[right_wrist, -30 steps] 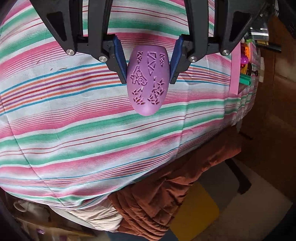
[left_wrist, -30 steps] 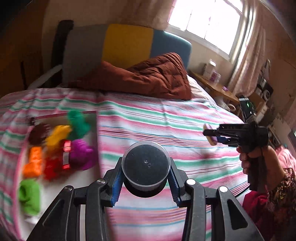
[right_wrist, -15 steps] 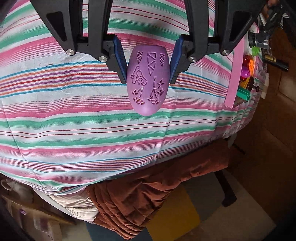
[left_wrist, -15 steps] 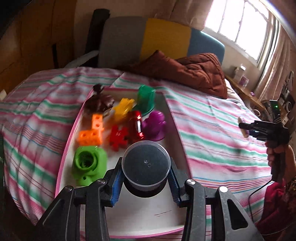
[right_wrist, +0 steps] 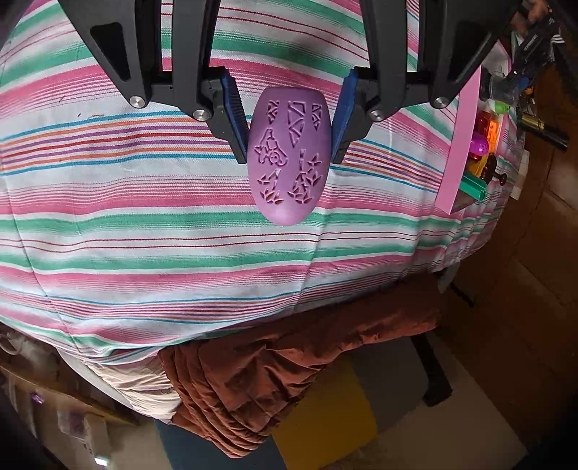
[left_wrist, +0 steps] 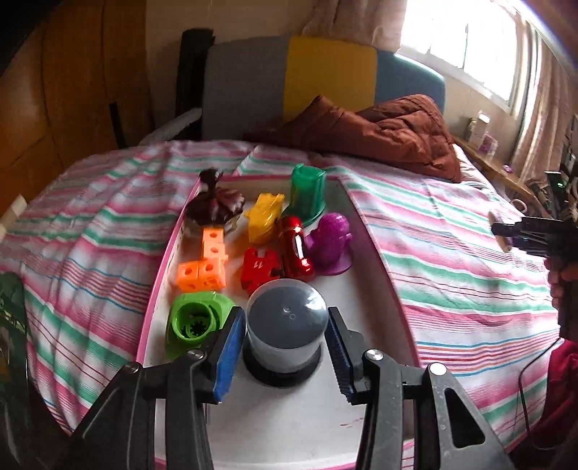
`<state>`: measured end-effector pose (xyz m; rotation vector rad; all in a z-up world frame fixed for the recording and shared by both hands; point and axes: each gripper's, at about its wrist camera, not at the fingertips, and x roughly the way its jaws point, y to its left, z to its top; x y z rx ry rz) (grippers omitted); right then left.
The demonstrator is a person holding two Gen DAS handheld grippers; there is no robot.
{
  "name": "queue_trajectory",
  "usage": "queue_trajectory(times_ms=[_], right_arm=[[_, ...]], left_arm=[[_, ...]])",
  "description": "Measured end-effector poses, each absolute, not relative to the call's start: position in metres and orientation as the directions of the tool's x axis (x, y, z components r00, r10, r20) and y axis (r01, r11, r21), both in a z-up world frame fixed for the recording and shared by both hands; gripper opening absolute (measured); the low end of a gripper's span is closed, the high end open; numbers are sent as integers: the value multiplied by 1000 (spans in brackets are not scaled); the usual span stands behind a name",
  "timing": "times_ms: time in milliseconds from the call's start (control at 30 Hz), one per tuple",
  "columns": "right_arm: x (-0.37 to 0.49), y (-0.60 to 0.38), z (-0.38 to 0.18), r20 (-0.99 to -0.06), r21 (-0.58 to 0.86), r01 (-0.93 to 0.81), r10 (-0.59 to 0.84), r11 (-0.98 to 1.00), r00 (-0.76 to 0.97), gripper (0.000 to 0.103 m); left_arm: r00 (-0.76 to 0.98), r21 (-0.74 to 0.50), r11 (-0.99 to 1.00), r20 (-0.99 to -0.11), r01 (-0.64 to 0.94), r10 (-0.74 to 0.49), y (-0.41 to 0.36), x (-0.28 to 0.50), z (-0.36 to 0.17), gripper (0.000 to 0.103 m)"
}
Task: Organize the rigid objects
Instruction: 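Carry the cylinder jar into the tray and open the left tool, then carry the purple egg into the tray and open the right tool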
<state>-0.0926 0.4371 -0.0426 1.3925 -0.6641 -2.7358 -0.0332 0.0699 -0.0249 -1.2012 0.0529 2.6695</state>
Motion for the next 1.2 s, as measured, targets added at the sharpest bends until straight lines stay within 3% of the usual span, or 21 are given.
queue_trajectory(times_ms=[233, 700, 1200], right_arm=[[-93, 431, -45, -788, 324, -182, -159, -928, -594, 45], [-97, 390, -49, -819, 105, -109, -24, -988, -574, 45], [-63, 308, -23, -836, 119, -20, -89, -993, -542, 45]], left_arm=[[-669, -75, -976, -717, -206, 197, 64, -22, -14, 47], [-684, -253, -947, -656, -199, 319, 28, -7, 0, 47], [-657, -307, -916, -639, -259, 400, 28, 8, -6, 47]])
